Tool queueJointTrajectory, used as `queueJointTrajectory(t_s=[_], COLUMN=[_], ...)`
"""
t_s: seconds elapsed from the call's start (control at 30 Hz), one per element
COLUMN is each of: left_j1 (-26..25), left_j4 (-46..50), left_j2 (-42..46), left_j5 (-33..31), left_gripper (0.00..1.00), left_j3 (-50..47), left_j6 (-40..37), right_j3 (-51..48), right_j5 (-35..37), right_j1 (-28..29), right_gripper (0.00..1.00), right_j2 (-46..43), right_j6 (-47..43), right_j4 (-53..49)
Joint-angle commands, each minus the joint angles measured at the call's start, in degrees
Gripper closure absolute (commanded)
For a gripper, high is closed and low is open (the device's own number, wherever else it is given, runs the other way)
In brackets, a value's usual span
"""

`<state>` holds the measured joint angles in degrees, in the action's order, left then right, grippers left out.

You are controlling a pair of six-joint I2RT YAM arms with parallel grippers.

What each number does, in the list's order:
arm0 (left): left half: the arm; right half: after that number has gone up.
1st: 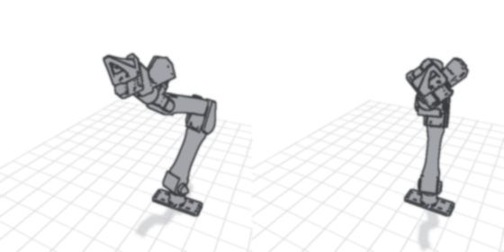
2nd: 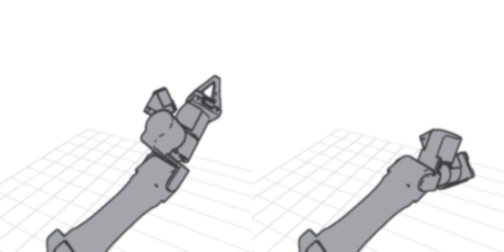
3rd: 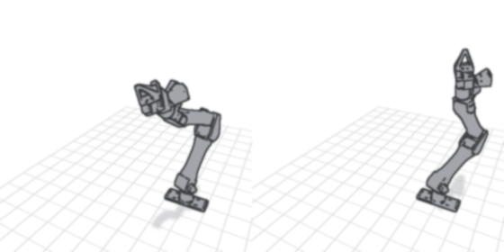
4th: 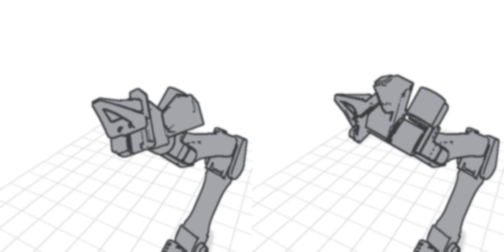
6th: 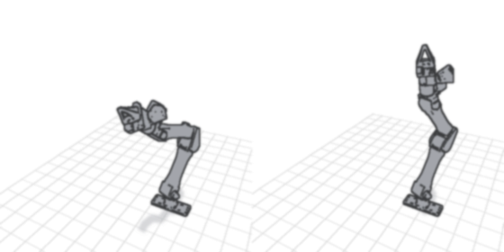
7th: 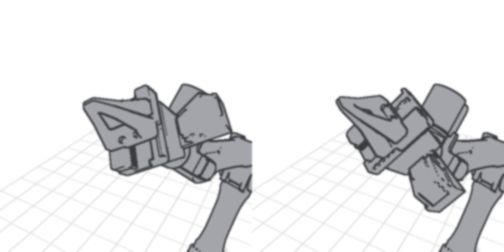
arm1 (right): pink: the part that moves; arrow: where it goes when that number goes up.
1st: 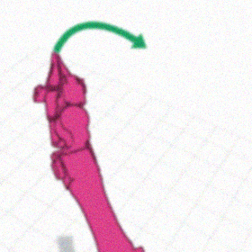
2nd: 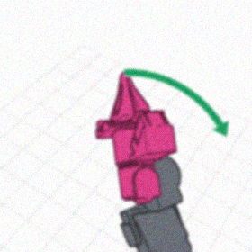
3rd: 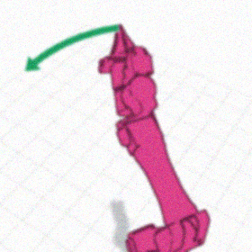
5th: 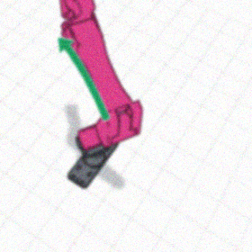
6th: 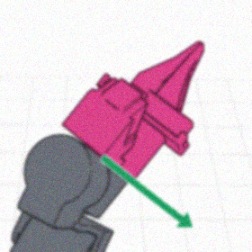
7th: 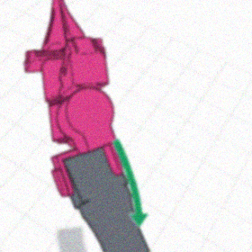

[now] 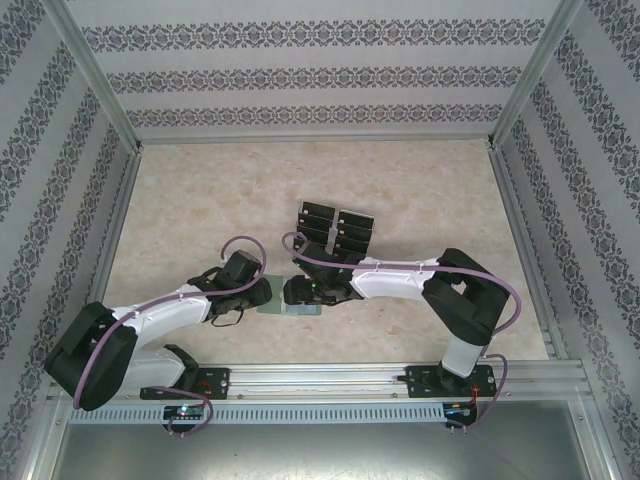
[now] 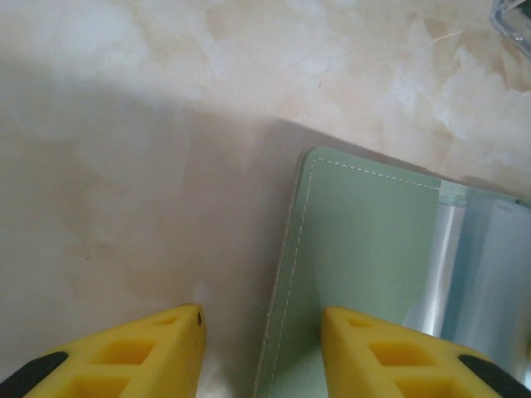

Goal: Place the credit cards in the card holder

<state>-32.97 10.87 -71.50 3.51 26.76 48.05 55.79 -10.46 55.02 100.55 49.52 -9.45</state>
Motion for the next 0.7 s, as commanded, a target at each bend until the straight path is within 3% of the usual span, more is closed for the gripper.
queueJointTrajectory(t_s=[0.0, 0.3, 0.67], left_j1=[-1.13, -1.13, -1.10], left_j4=[-0.93, -0.20, 5.01], left_j2=[-0.31, 2.11, 12.85], left_j5=[1.59, 0.48, -5.49], left_gripper=[0.58, 0.57, 0.54], left_j3=[-1.72, -2.23, -4.83], left_j6=[0.93, 2.47, 5.93], right_j3=[1.48, 4.05, 4.04], right_j5=[-2.44, -4.66, -2.07], right_j1=[0.21, 0.26, -0.16], right_gripper=[0.44, 0.44, 0.44], right_j2=[1.03, 2.69, 0.23], right_j6=[1.21, 2.42, 2.07], right_j4=[2.79, 5.01, 2.54])
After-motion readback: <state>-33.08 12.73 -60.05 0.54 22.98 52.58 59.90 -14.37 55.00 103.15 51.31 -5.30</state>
